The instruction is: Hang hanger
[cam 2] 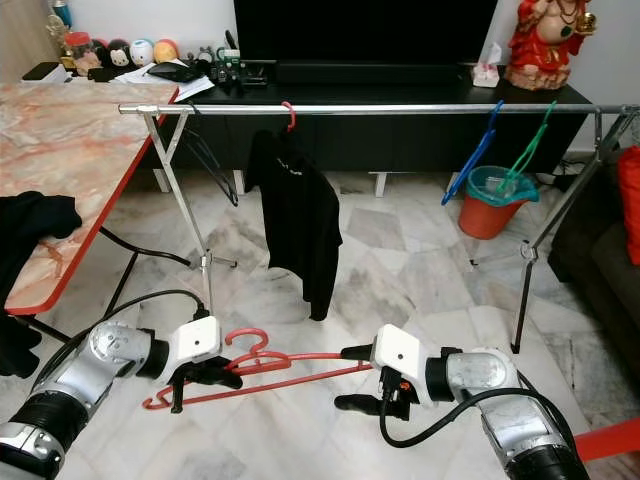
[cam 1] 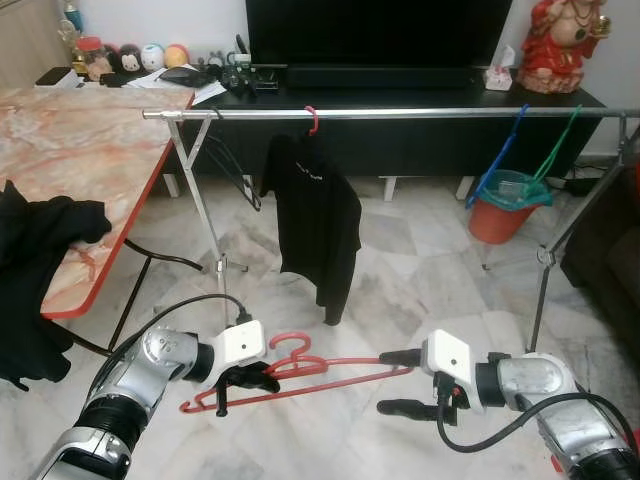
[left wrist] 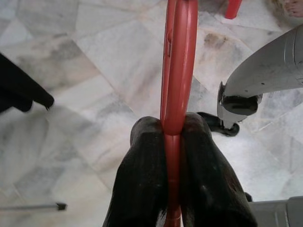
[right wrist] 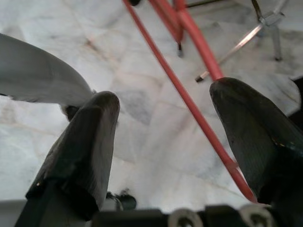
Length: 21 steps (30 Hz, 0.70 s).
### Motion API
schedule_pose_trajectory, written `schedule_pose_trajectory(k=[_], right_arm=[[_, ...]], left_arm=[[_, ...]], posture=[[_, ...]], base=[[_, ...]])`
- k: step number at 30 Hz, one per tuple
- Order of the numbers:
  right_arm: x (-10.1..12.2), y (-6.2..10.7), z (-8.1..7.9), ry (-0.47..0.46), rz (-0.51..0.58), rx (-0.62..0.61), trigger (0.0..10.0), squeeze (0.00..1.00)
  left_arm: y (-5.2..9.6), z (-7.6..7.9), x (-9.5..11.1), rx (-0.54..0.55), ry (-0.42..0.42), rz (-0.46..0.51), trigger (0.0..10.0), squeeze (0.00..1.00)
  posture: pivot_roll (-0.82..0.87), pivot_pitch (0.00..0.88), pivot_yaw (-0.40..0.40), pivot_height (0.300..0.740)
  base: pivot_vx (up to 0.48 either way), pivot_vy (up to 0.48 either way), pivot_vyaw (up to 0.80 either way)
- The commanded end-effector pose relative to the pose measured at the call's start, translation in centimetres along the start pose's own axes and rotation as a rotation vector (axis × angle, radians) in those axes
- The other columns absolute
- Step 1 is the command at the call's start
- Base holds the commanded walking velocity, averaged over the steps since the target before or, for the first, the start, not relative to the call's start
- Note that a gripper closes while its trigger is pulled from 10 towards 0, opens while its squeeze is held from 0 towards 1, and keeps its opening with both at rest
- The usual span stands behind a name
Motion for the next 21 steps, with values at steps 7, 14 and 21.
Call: schedule_pose_trajectory(k=[7,14,21], right_arm=[[1.8,-0.1,-0.8,0.011,0.071,0.023,10.0,0.0],[0.8,-0.8,-0.9,-0.048,0.07,0.012,10.0,0.0],[-0.3,-1.6,-1.0,-0.136,0.101,0.007,10.0,0.0]], left_arm=[[0.0,0.2,2.4,-0.034,-0.046,0.04,10.0,0.0],[0.5,-0.1,3.8,-0.024,-0.106,0.034,10.0,0.0],[0.4,0.1,5.1,-0.03,-0.139,0.046,10.0,0.0]], posture=[[-0.11,0.0,-0.034,0.74],[-0.11,0.0,-0.038,0.74],[-0.1,0.0,-0.043,0.74]], base=[[0.0,0.0,0.0],[0.0,0.0,0.0],[0.0,0.0,0.0]])
Point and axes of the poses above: a point about 5 cm out from each wrist's last joint towards the gripper, its own y axis pointing back from the gripper into the wrist, its own x axis along the axis of the wrist's last joint, z = x × y, the point moved 5 cm from there along -y, pointing out of the wrist towards the gripper, and after that the axes turned 12 degrees about -y, right-handed, at the moved point
